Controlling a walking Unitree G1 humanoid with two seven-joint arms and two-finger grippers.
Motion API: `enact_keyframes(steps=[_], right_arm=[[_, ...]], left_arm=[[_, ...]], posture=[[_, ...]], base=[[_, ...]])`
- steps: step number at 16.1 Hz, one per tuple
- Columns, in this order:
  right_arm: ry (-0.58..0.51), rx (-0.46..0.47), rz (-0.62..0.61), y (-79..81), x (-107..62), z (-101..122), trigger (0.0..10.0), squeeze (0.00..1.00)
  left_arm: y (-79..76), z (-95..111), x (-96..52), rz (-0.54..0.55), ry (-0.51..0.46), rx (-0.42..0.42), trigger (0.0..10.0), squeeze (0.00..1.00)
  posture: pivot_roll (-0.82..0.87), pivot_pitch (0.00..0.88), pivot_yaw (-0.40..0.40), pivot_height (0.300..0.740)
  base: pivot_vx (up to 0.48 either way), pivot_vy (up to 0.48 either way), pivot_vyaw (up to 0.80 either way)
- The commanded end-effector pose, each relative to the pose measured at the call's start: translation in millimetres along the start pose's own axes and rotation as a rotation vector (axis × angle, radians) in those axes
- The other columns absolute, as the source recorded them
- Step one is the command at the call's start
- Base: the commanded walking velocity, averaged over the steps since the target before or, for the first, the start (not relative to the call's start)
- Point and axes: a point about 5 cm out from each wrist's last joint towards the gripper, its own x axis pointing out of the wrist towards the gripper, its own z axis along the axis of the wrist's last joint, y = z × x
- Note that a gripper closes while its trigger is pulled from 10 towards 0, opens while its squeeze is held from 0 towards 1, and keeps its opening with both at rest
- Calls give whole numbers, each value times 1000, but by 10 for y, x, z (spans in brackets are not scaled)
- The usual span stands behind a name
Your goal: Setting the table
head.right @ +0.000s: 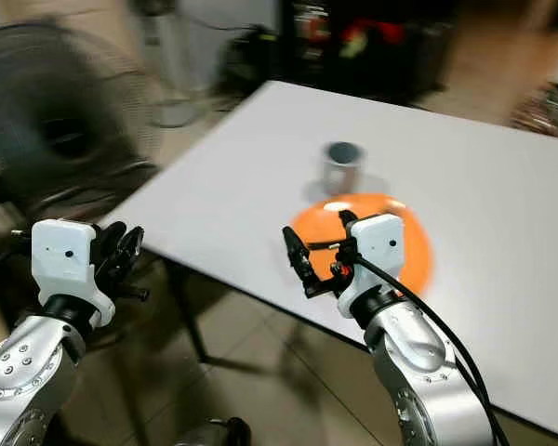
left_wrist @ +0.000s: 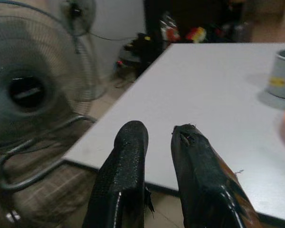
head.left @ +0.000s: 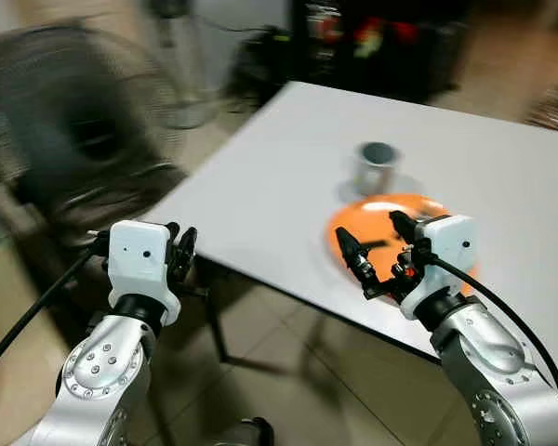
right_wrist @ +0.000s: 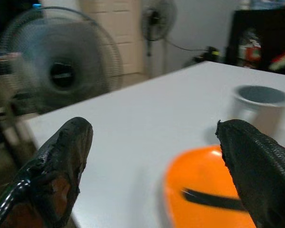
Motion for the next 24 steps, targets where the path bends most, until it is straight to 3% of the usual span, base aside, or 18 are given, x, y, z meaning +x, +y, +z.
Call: enact_keyframes(steps=[1, 16, 24], right_arm=[[0, 20, 32, 43, -4, -14, 10000, 1000], [9, 116, 14, -24, 35, -100, 10000, 1000], [43, 142, 99, 41, 134, -133, 10000, 1000]], left_arm=[[9, 25, -10, 12, -5, 12, 10000, 0], [17, 114, 12, 15, -47, 35, 10000, 0], [46, 130, -3, 20, -58, 14, 10000, 0]], posture=[[-64, 29, 56, 740], [-45, 29, 53, 740], [-34, 23, 45, 740]], base=[[0, 0, 800], [0, 0, 800], [0, 0, 800]])
